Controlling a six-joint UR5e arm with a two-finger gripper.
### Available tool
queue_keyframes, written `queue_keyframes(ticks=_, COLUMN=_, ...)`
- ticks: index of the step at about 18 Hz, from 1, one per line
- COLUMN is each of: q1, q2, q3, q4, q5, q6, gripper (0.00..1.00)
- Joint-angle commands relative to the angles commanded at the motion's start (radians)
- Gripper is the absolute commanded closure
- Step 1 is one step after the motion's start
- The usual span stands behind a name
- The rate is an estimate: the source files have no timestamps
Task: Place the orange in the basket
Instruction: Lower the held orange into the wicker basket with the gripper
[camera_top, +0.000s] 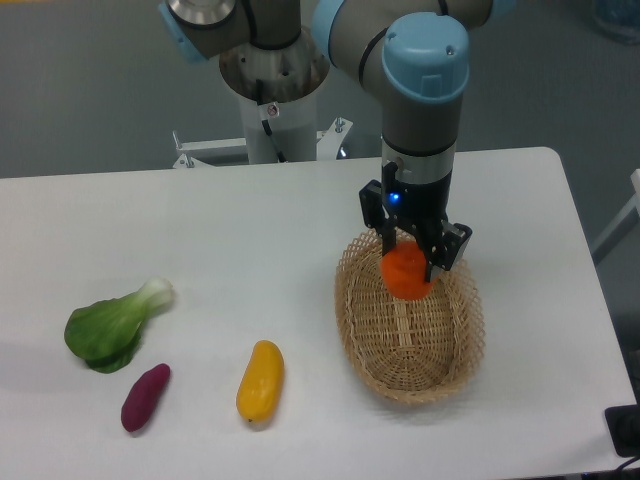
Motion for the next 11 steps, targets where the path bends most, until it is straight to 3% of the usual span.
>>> queue_keyframes(ticks=8, q1=-0.002, q2=-0.002, q3=-0.011, q4=0.002, q5=0.002, q6=-0.008, gripper=0.43)
queue_keyframes(ticks=11, q1=-0.002, q2=-0.002, q3=-0.047, q4=0.027, q5=-0.002, q6=-0.014, gripper=0.43)
